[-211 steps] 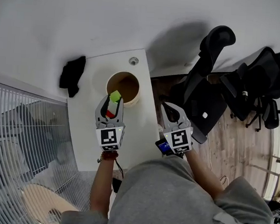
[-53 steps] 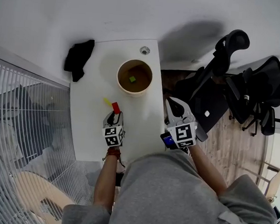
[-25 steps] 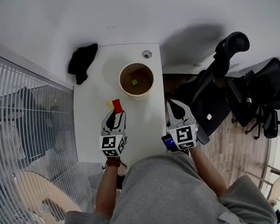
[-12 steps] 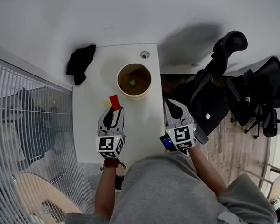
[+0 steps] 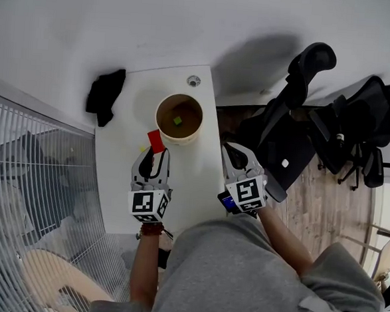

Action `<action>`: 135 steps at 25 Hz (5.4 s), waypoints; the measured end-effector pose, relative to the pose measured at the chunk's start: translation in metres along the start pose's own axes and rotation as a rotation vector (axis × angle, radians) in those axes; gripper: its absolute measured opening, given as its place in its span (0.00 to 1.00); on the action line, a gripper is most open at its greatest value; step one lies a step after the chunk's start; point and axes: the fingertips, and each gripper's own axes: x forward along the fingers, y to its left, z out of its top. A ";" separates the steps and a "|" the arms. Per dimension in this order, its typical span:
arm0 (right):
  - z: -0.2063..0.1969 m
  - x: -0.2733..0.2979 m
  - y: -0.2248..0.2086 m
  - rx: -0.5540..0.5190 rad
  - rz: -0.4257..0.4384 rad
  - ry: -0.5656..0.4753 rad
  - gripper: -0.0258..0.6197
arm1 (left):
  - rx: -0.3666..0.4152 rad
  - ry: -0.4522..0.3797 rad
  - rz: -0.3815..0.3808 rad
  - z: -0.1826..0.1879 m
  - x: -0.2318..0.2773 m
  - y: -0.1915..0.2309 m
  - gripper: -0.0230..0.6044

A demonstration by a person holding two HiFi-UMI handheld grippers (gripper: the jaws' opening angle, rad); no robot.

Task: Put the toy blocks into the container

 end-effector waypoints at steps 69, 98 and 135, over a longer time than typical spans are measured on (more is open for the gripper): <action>-0.014 -0.008 -0.036 0.040 -0.067 0.023 0.06 | -0.038 0.135 -0.107 -0.021 0.088 -0.024 0.27; -0.016 -0.003 -0.027 0.031 -0.052 0.027 0.06 | 0.018 0.157 -0.079 -0.037 0.076 -0.008 0.32; 0.011 0.021 0.028 -0.028 0.102 -0.015 0.06 | -0.015 0.279 0.080 -0.119 -0.002 0.050 0.31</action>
